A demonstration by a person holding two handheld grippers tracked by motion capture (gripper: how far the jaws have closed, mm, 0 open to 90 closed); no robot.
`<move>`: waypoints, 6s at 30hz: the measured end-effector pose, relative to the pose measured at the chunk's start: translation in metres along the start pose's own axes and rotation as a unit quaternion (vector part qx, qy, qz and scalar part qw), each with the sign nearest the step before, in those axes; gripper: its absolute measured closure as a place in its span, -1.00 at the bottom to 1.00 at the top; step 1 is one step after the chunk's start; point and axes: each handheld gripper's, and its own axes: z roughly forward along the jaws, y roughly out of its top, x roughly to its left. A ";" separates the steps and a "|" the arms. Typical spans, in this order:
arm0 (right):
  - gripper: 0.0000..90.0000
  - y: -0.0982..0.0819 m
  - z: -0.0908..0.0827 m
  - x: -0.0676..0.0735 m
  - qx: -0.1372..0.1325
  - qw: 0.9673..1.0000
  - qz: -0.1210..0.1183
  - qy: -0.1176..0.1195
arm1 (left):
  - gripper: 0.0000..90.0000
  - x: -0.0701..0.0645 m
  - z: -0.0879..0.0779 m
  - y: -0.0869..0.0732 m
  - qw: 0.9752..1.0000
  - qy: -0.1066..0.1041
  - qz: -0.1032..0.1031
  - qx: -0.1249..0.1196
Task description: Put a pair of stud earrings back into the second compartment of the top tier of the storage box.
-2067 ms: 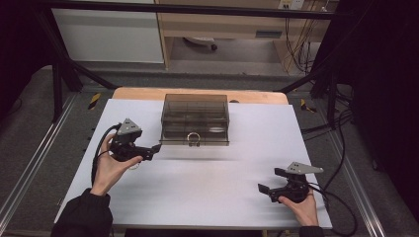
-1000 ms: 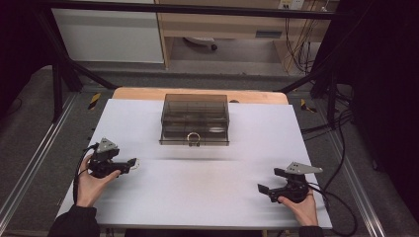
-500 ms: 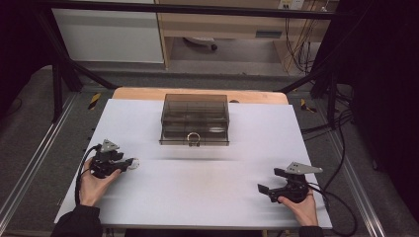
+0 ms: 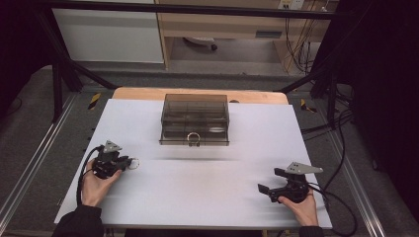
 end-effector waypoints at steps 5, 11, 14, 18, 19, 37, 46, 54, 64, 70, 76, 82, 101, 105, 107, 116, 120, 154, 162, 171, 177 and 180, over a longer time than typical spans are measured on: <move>-0.98 0.000 0.000 0.000 0.000 1.000 0.000 0.000 | 0.85 0.000 0.000 -0.001 1.000 0.003 0.000 -0.001; -0.98 0.000 0.000 0.000 0.000 1.000 -0.001 0.000 | 0.90 -0.002 0.000 0.000 1.000 0.010 0.004 0.002; -0.98 0.000 0.000 0.000 0.000 1.000 -0.001 0.000 | 0.90 -0.003 0.001 0.000 1.000 0.014 0.007 0.003; -0.98 0.000 0.000 0.000 0.000 1.000 0.001 0.001 | 0.91 -0.004 0.000 0.001 1.000 0.016 0.006 0.005; -0.98 0.000 0.000 0.000 0.000 1.000 0.001 0.001 | 0.91 -0.004 0.000 0.001 1.000 0.015 0.005 0.004; -0.98 0.000 0.000 0.000 0.000 1.000 0.001 0.001 | 0.92 -0.003 -0.017 0.005 1.000 -0.011 -0.003 -0.023; -0.98 0.000 0.000 0.000 0.001 1.000 0.001 0.001 | 0.92 -0.010 -0.025 0.009 0.999 -0.024 0.004 -0.032; -0.98 0.000 0.000 0.000 0.000 1.000 0.001 0.001 | 0.92 -0.018 -0.031 0.015 0.999 -0.035 0.015 -0.038; -0.98 0.000 0.000 0.000 0.001 1.000 0.001 0.000 | 0.92 -0.026 -0.040 0.024 0.997 -0.050 0.018 -0.050; -0.98 0.000 0.000 0.000 0.002 1.000 -0.001 -0.001 | 0.92 -0.032 -0.043 0.031 0.997 -0.056 0.027 -0.056; -0.98 0.000 0.000 0.000 0.002 1.000 -0.001 -0.001 | 0.92 -0.039 -0.046 0.038 0.996 -0.064 0.036 -0.058; -0.98 0.000 0.000 0.000 0.002 1.000 0.000 -0.001 | 0.92 -0.046 -0.047 0.045 0.995 -0.071 0.045 -0.059; -0.98 0.000 0.000 0.000 0.002 1.000 -0.001 0.000 | 0.92 -0.073 -0.046 0.085 0.991 -0.087 0.074 -0.071; -0.98 0.000 0.000 0.000 0.002 1.000 -0.001 0.000 | 0.92 -0.079 -0.046 0.095 0.989 -0.093 0.083 -0.076; -0.98 0.000 0.000 0.000 0.002 1.000 0.000 -0.001 | 0.92 -0.083 -0.047 0.099 0.989 -0.090 0.087 -0.073; -0.98 0.000 0.000 0.000 0.002 1.000 0.000 0.000 | 0.92 -0.094 -0.045 0.116 0.988 -0.093 0.097 -0.074; -0.98 0.000 0.000 0.000 0.002 1.000 -0.001 0.000 | 0.92 -0.099 -0.043 0.124 0.988 -0.094 0.100 -0.074; -0.98 0.000 0.000 0.000 0.003 1.000 -0.003 0.001 | 0.92 -0.128 0.020 0.169 0.990 -0.068 0.106 -0.064; -0.98 0.000 0.000 0.000 0.003 1.000 -0.003 0.001 | 0.92 -0.130 0.040 0.170 0.991 -0.057 0.109 -0.054; -0.98 0.000 0.000 0.000 0.001 1.000 -0.002 0.001 | 0.65 -0.129 0.031 0.167 0.989 -0.062 0.111 -0.074; -0.98 0.000 -0.001 0.000 0.001 1.000 0.001 0.002 | 0.26 -0.117 0.002 0.153 0.987 -0.078 0.094 -0.104; -0.98 0.000 -0.001 0.000 0.001 1.000 0.001 0.001 | 0.02 -0.108 -0.011 0.139 0.986 -0.086 0.084 -0.113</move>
